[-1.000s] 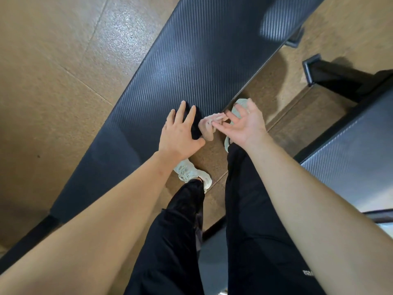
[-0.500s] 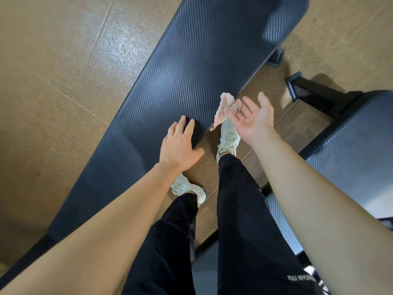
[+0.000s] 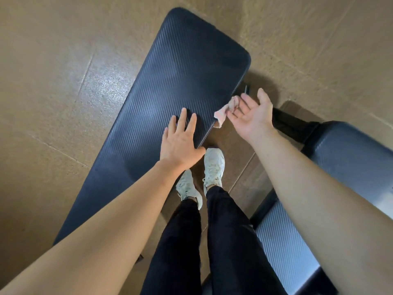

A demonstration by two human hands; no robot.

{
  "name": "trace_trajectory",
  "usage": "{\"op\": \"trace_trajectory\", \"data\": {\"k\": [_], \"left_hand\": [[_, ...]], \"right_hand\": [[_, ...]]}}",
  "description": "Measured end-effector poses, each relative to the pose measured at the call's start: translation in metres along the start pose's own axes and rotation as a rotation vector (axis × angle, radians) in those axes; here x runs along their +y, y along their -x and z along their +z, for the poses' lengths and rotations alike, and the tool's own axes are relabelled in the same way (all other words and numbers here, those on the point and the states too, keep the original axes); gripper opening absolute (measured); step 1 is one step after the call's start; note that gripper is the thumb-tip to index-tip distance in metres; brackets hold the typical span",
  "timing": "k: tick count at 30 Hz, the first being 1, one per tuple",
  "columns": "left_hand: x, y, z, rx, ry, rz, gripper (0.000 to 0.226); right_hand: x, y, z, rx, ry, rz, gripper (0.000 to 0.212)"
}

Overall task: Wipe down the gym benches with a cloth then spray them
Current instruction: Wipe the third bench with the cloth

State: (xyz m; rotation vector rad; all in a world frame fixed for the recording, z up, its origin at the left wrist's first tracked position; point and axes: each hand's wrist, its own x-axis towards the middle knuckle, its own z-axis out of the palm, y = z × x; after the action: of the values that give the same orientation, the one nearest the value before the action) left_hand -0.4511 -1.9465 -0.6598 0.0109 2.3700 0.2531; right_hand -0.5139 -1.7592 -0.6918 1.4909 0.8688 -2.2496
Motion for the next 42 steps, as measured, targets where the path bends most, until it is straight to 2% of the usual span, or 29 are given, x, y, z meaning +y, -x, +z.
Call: {"op": "trace_trajectory", "data": {"k": [7, 11, 16, 20, 23, 26, 28, 32, 34, 37, 38, 40, 42], "left_hand": [[0.009, -0.018, -0.008, 0.014, -0.022, -0.022, 0.095], [0.004, -0.019, -0.015, 0.02, -0.065, 0.012, 0.091], [-0.003, -0.031, -0.032, 0.036, -0.055, 0.042, 0.073], [-0.01, -0.047, -0.05, 0.06, -0.006, 0.076, 0.059], [-0.015, -0.059, -0.063, 0.146, 0.024, 0.092, 0.058], [-0.017, -0.071, -0.071, 0.215, 0.055, 0.058, 0.067], [-0.018, -0.077, -0.071, 0.21, 0.066, -0.018, 0.079], [-0.019, -0.083, -0.065, 0.171, 0.116, -0.169, 0.096], [-0.021, -0.084, -0.064, 0.177, 0.131, -0.205, 0.098], [-0.021, -0.085, -0.064, 0.169, 0.149, -0.227, 0.099], [-0.02, -0.085, -0.064, 0.164, 0.158, -0.232, 0.099], [-0.017, -0.086, -0.065, 0.16, 0.185, -0.245, 0.099], [-0.015, -0.086, -0.065, 0.16, 0.203, -0.261, 0.099]], "right_hand": [[-0.056, -0.025, 0.018, -0.049, -0.025, -0.052, 0.064], [-0.079, -0.037, 0.03, -0.047, 0.062, -0.085, 0.066], [-0.101, -0.043, 0.051, -0.037, 0.333, -0.122, 0.062], [-0.112, -0.048, 0.068, -0.028, 0.61, -0.17, 0.05], [-0.118, -0.051, 0.082, -0.071, 0.81, -0.216, 0.038], [-0.116, -0.05, 0.103, -0.116, 1.061, -0.323, 0.036], [-0.109, -0.056, 0.113, -0.174, 1.321, -0.418, 0.03], [-0.095, -0.059, 0.121, -0.333, 1.704, -0.543, 0.066], [-0.092, -0.059, 0.126, -0.436, 1.856, -0.663, 0.067], [-0.086, -0.059, 0.134, -0.584, 1.993, -0.852, 0.068], [-0.084, -0.059, 0.135, -0.653, 2.032, -0.865, 0.068], [-0.082, -0.062, 0.131, -0.809, 2.072, -0.903, 0.067], [-0.082, -0.067, 0.124, -0.884, 2.041, -1.002, 0.064]]}}
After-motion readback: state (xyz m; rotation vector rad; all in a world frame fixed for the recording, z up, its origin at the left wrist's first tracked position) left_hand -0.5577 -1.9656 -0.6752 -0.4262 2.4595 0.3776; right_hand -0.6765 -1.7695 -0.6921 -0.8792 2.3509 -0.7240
